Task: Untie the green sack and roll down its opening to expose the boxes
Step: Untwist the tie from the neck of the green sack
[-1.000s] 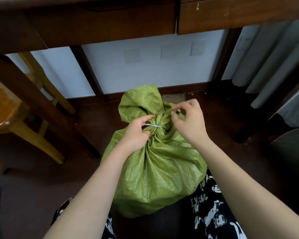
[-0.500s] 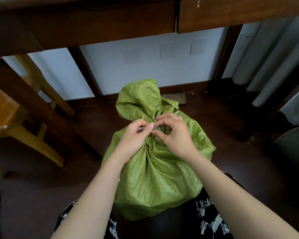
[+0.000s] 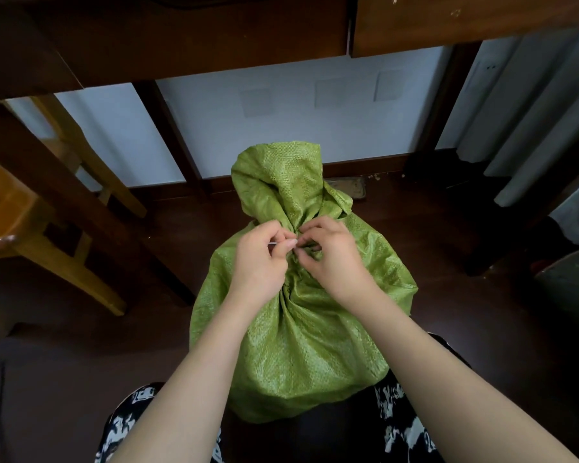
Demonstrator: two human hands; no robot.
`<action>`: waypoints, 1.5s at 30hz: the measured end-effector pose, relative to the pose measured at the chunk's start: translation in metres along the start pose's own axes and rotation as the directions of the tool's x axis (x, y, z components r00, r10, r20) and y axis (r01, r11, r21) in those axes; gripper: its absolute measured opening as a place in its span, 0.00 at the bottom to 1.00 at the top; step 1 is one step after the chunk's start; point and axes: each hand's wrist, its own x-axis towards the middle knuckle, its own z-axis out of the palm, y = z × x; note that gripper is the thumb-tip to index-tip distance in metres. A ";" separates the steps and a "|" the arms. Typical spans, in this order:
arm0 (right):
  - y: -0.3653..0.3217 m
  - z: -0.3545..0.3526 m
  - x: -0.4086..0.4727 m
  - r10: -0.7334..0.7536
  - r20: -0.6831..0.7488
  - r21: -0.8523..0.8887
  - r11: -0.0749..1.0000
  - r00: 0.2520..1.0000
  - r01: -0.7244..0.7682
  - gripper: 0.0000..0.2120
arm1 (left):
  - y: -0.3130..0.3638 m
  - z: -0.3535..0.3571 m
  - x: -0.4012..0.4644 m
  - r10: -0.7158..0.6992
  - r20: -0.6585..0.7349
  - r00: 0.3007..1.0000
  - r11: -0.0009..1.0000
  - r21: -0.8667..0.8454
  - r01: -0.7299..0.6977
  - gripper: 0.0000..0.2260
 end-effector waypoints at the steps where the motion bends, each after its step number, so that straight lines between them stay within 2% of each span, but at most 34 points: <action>1: -0.001 0.000 0.000 0.001 0.003 -0.027 1.000 1.000 -0.001 0.05 | 0.001 0.001 0.000 -0.006 -0.004 1.000 1.000 -0.010 0.006 0.11; 5: -0.002 -0.001 0.000 0.000 0.003 -0.107 0.994 1.000 0.001 0.05 | 0.003 0.002 -0.002 -0.025 -0.022 0.999 0.999 -0.031 0.025 0.15; 7: -0.001 -0.003 -0.001 -0.011 -0.014 -0.095 0.995 1.000 0.010 0.04 | 0.001 0.004 -0.003 -0.085 -0.026 0.996 0.991 -0.108 0.082 0.13; 13: -0.004 -0.011 0.000 0.005 -0.025 0.029 1.000 1.000 -0.004 0.02 | 0.009 0.001 -0.004 -0.317 0.015 0.948 0.875 -0.381 0.299 0.10; 19: -0.008 -0.021 -0.003 0.109 -0.005 0.172 0.979 0.994 -0.106 0.01 | 0.014 0.000 -0.006 -0.399 0.059 0.915 0.778 -0.507 0.372 0.11; 24: -0.012 -0.032 -0.003 0.142 0.003 0.175 0.975 0.990 -0.141 0.01 | 0.024 -0.005 -0.005 -0.237 0.063 0.970 0.916 -0.318 0.244 0.06; 27: -0.016 -0.035 0.000 0.117 0.012 0.148 0.982 0.993 -0.117 0.01 | 0.032 -0.013 -0.001 -0.057 0.095 0.994 0.996 -0.068 0.063 0.12; 29: -0.017 -0.035 0.002 0.099 0.018 0.124 0.987 0.995 -0.100 0.02 | 0.037 -0.016 0.002 0.001 0.156 0.988 0.998 0.055 -0.010 0.11; 31: -0.018 -0.035 0.004 0.068 0.036 0.091 0.993 0.997 -0.071 0.02 | 0.039 -0.018 0.003 0.016 0.187 0.982 0.994 0.105 -0.037 0.09; 35: -0.019 -0.030 0.006 -0.014 0.071 -0.010 1.000 0.997 0.015 0.03 | 0.032 -0.015 0.003 0.083 0.180 0.980 0.967 0.223 -0.123 0.07; 40: -0.021 -0.034 0.009 -0.016 0.076 -0.043 0.999 0.997 0.019 0.03 | 0.022 -0.008 -0.002 0.111 0.095 0.989 0.964 0.231 -0.130 0.05; 42: -0.022 -0.036 0.008 -0.017 0.058 -0.019 1.000 0.998 0.018 0.03 | 0.020 -0.007 -0.003 0.124 0.050 0.991 0.974 0.185 -0.131 0.04; 45: -0.021 -0.035 0.008 0.020 0.026 0.037 0.999 0.999 -0.021 0.03 | 0.018 -0.008 -0.005 0.070 0.008 0.997 0.995 0.063 -0.071 0.03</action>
